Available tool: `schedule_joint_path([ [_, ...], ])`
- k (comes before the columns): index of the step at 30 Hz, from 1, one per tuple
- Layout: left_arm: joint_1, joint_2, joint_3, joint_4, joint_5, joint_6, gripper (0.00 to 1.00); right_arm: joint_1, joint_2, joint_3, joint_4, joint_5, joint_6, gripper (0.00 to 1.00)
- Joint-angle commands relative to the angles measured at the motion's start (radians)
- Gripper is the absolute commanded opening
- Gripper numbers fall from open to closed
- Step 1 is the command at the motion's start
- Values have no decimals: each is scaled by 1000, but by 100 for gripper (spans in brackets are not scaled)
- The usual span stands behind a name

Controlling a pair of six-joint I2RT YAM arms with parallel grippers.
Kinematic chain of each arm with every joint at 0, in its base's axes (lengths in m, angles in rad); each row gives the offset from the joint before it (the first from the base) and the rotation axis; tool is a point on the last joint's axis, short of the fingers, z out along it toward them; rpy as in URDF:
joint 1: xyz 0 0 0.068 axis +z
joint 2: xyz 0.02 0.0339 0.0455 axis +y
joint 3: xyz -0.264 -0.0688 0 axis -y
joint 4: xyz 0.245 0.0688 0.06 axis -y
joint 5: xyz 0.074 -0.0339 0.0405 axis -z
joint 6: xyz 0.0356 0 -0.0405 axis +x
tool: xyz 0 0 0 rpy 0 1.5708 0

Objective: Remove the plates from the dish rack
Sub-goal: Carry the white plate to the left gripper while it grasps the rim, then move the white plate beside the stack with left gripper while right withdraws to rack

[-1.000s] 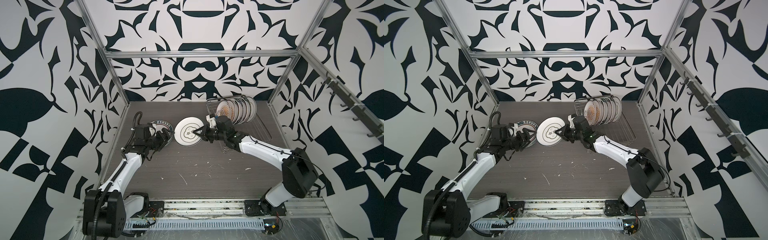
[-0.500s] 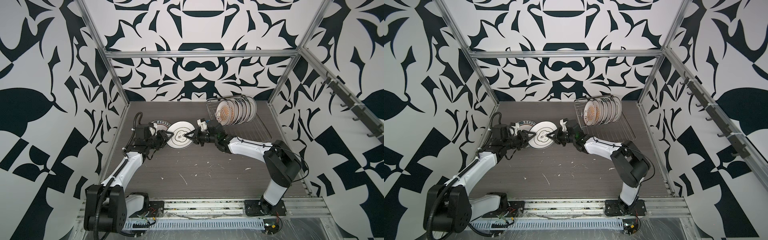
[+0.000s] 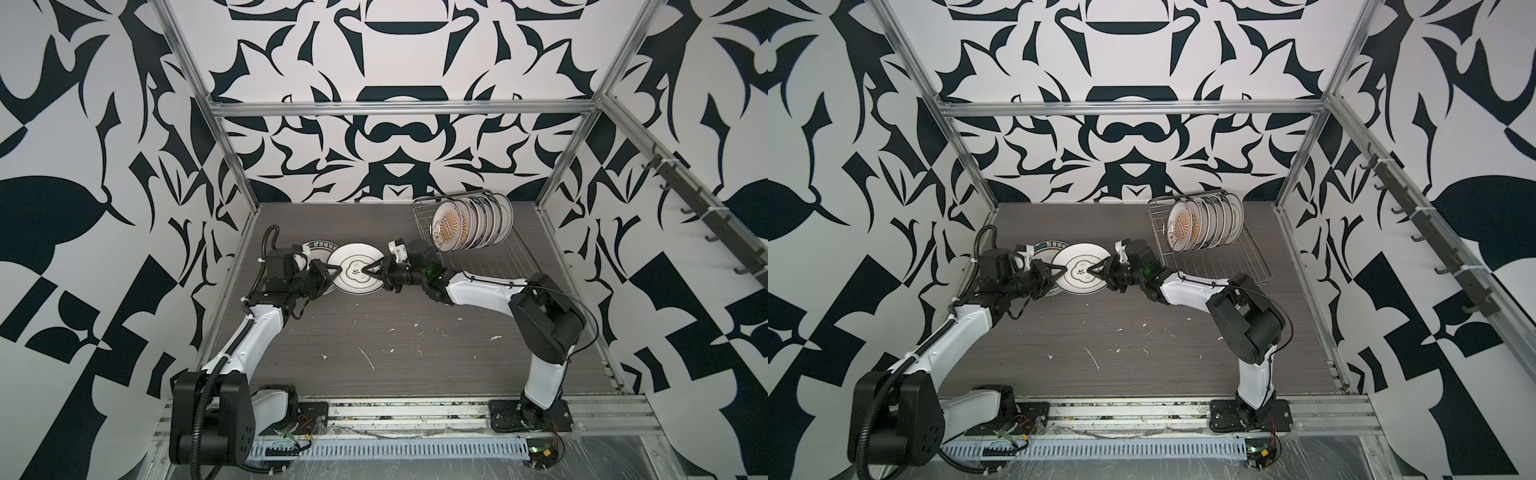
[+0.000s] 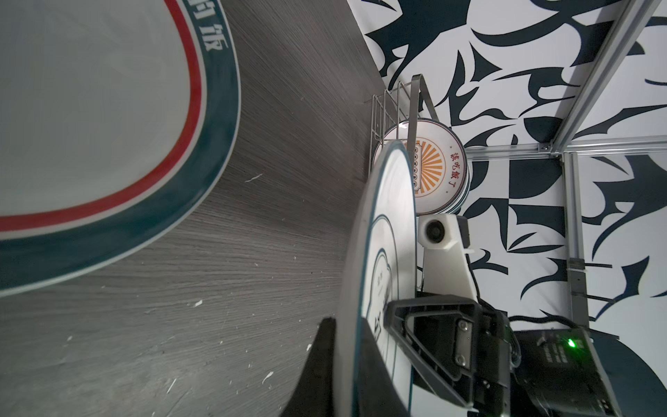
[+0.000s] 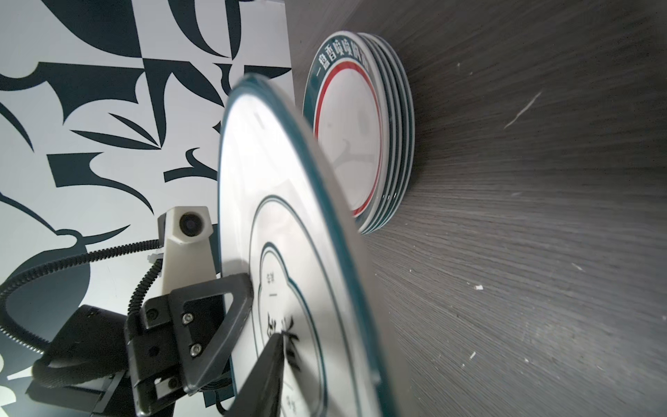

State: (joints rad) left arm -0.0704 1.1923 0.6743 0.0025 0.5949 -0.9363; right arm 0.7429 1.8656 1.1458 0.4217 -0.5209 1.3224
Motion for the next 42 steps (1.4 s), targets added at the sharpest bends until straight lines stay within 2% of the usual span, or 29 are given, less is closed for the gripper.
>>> schedule_joint_path([
  [1, 10, -26, -2, -55, 59, 29, 0, 15, -27, 78, 61, -15, -43, 46],
  [3, 16, -39, 15, -99, 53, 41, 0, 15, -28, 106, -11, -6, -86, 51],
  [6, 33, -66, 37, -166, 45, 52, 0, 13, -38, 201, -278, 58, -246, 56],
  [11, 44, -99, 92, -338, 15, 105, 0, 10, -41, 417, -710, 267, -519, 70],
  [13, 44, -109, 102, -380, 7, 111, 0, 1, -46, 467, -790, 320, -580, 78],
  [18, 44, -131, 113, -439, 2, 129, 0, -21, -85, 526, -915, 437, -690, 92],
  [19, 43, -132, 114, -441, 2, 131, 0, -25, -96, 533, -944, 466, -711, 99],
  [24, 30, -97, 121, -422, -2, 128, 0, -49, -168, 526, -1038, 581, -782, 99],
  [29, -45, -22, 144, -359, -49, 118, 0, -99, -279, 448, -1079, 657, -826, 99],
  [42, -178, 296, 283, -223, -119, 122, 0, -317, -513, 213, -1113, 614, -873, 99],
])
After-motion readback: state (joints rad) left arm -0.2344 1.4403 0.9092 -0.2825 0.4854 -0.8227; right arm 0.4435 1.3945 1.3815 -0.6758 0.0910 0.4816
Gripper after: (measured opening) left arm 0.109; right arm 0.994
